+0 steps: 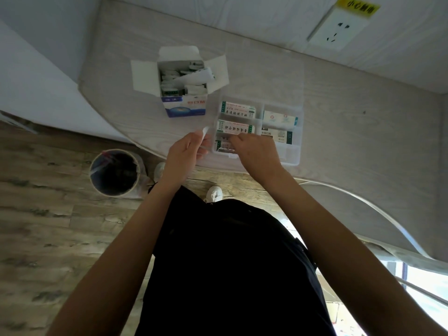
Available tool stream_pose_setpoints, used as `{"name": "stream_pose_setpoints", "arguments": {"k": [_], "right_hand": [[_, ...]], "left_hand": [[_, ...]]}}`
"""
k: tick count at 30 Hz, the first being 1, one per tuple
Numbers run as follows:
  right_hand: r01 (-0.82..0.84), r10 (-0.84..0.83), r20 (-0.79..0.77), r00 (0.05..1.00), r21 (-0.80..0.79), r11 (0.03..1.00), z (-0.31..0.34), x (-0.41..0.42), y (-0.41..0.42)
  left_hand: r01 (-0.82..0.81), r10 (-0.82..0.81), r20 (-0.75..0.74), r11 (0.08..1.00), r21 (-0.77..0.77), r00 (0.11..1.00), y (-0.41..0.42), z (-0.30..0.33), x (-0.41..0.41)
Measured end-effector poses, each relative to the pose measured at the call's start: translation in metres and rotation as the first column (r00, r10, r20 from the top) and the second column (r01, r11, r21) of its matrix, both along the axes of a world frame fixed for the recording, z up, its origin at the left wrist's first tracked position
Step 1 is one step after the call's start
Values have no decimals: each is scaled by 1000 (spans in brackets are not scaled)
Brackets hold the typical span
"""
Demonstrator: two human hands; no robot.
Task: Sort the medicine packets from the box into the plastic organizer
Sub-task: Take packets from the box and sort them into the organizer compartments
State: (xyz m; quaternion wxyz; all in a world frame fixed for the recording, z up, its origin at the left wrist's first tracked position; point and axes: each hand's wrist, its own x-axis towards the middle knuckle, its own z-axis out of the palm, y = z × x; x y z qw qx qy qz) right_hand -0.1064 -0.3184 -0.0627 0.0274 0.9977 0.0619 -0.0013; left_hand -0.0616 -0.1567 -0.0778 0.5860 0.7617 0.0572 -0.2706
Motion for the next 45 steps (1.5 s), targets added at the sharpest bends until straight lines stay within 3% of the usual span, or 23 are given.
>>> {"name": "stream_pose_setpoints", "arguments": {"k": [4, 9, 12, 21, 24, 28, 34, 41, 45], "right_hand": [[6, -6, -9, 1000, 7, 1000, -6, -1, -1], [33, -29, -21, 999, 210, 977, 2, -8, -7], [26, -31, 47, 998, 108, 994, -2, -10, -9], [67, -84, -61, 995, -242, 968, -12, 0, -11], [58, -88, -223, 971, -135, 989, -8, 2, -14], [111, -98, -316, 944, 25, 993, 3, 10, -19], [-22, -17, -242, 970, -159, 987, -12, 4, -18], [46, -43, -323, 945, 1, 999, 2, 11, -21], [-71, 38, -183, 982, -178, 981, -5, 4, -20]], "left_hand": [[-5, 5, -1, 1000, 4, 1000, 1, 1, 0], [9, -9, 4, 1000, 9, 1000, 4, 1, 0], [16, -16, 10, 1000, 9, 1000, 5, 2, -1], [32, -32, 5, 999, 8, 999, 5, 2, -1], [39, -39, 5, 999, 12, 999, 5, 2, -2], [41, -42, 12, 999, 15, 999, 5, 2, -3], [33, -33, -13, 999, -8, 999, 6, 0, -2], [23, -23, -3, 1000, -17, 1000, 5, -1, -3], [7, -7, -11, 1000, -23, 1000, 3, -1, -4]]}}
